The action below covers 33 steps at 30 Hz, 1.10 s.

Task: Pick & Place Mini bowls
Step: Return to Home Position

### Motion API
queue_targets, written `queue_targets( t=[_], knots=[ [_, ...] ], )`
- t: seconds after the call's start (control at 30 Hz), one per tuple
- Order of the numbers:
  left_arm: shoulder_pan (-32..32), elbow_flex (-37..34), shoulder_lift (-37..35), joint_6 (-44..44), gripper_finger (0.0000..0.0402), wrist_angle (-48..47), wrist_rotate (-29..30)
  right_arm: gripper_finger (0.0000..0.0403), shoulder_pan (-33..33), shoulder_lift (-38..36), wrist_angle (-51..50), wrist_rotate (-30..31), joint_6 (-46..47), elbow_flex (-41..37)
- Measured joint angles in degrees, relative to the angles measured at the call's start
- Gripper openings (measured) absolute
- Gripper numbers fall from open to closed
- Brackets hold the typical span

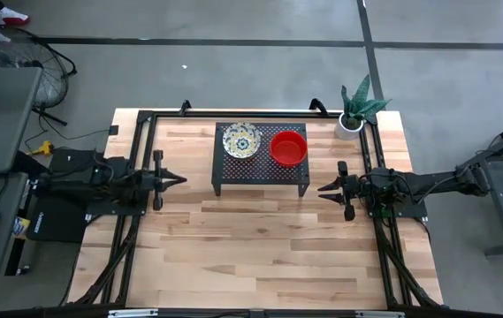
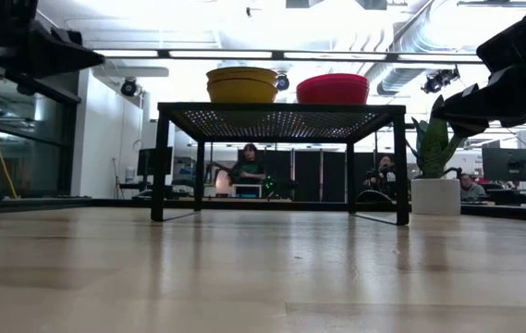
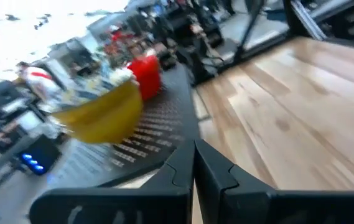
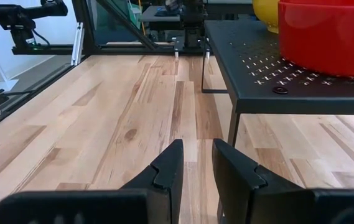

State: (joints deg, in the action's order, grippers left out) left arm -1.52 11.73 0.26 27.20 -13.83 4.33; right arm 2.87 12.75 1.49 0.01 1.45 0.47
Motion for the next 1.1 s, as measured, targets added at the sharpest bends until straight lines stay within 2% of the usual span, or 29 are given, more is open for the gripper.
queue_targets(
  t=[0.1,0.47,0.77,1.1],
  knots=[
    [0.0,-0.93,0.17,1.38,0.0,0.63,-2.43,0.0073,0.0,-0.02,0.01,0.0,0.0,0.02],
    [-0.02,-6.03,0.15,2.72,0.0,8.1,-2.54,0.0073,0.02,-0.01,0.01,0.0,-0.02,0.0],
    [-0.02,-10.19,0.15,2.56,0.0,16.77,-5.07,0.0073,0.0,0.0,0.01,0.0,0.0,0.0],
    [-0.02,-10.78,0.1,2.56,0.0,13.97,-4.96,0.0073,0.0,0.0,0.01,0.0,-0.01,0.01]
  ],
)
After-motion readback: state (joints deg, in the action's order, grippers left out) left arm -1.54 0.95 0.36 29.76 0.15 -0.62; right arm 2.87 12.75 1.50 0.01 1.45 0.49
